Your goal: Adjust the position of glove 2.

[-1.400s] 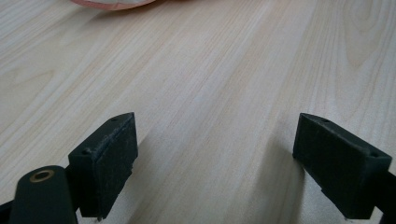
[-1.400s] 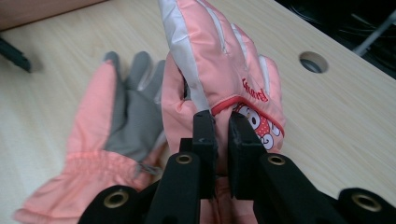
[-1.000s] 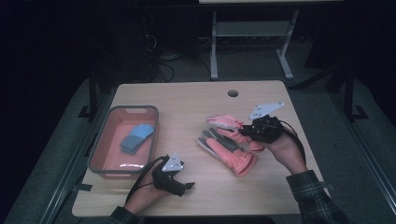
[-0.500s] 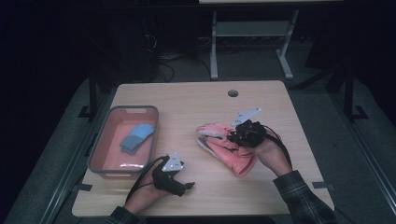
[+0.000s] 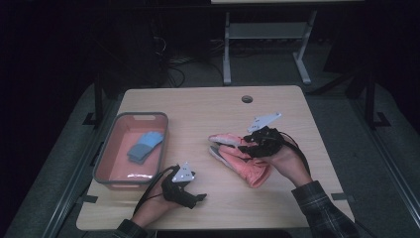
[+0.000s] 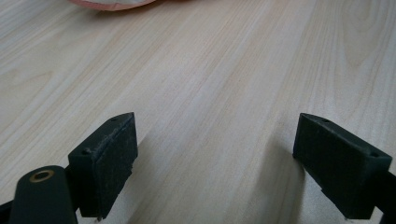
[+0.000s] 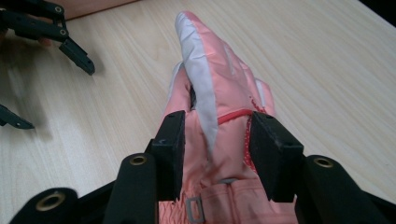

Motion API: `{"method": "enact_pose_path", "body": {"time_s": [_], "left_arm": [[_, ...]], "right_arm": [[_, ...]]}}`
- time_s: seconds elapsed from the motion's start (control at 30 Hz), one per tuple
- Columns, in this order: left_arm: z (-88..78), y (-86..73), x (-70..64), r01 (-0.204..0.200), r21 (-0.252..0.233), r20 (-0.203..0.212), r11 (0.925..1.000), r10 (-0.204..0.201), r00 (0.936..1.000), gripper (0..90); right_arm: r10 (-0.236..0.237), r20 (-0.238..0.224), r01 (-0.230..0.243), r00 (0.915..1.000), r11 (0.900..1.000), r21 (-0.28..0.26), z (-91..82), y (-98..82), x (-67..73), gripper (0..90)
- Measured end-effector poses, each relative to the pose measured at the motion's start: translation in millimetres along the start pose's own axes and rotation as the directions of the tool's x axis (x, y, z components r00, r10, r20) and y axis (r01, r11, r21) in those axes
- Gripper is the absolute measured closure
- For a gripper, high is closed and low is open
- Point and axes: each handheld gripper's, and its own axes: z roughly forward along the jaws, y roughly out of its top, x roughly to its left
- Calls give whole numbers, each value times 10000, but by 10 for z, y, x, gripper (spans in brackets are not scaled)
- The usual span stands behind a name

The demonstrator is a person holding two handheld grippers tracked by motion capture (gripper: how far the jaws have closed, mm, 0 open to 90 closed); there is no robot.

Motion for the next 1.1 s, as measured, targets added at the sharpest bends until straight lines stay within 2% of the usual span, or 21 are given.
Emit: {"method": "enact_pose_path", "body": {"time_s": [0.13,0.37,0.6,0.7,0.87,1.0,1.03,1.07,1.1], "left_arm": [[0,0,-1,8,2,-2,10000,-8,10000,131],[0,0,-1,13,-3,-2,10000,-13,10000,131],[1,0,-2,30,-14,-1,10000,-30,10000,131],[0,0,-1,20,-7,-2,10000,-20,10000,131],[0,-1,-4,50,1,11,10000,-50,10000,131],[3,-1,-7,101,-35,12,9999,-101,9999,131],[4,0,-8,120,-40,19,9999,-120,9999,131],[4,0,-8,119,-41,18,9999,-119,9999,131],[4,0,-8,121,-42,20,9999,-121,9999,131]], "right_arm": [[162,2,-162,9999,9993,-337,-79,-25,-47,524],[568,51,-562,9984,9955,-760,-310,-148,-208,540],[1160,155,-1144,9931,9902,-796,-550,-448,-391,596],[1517,27,-1510,9884,9855,-771,-622,-614,-455,618],[1891,-164,-1897,9818,9807,-476,-619,-886,-528,648],[2271,-385,-2280,9731,9734,-211,-531,-1052,-582,664],[2204,-443,-2215,9744,9749,-219,-495,-1083,-601,665],[2348,-479,-2355,9709,9718,-100,-462,-1095,-603,665],[2320,-518,-2324,9713,9726,-19,-425,-1108,-608,671]]}}
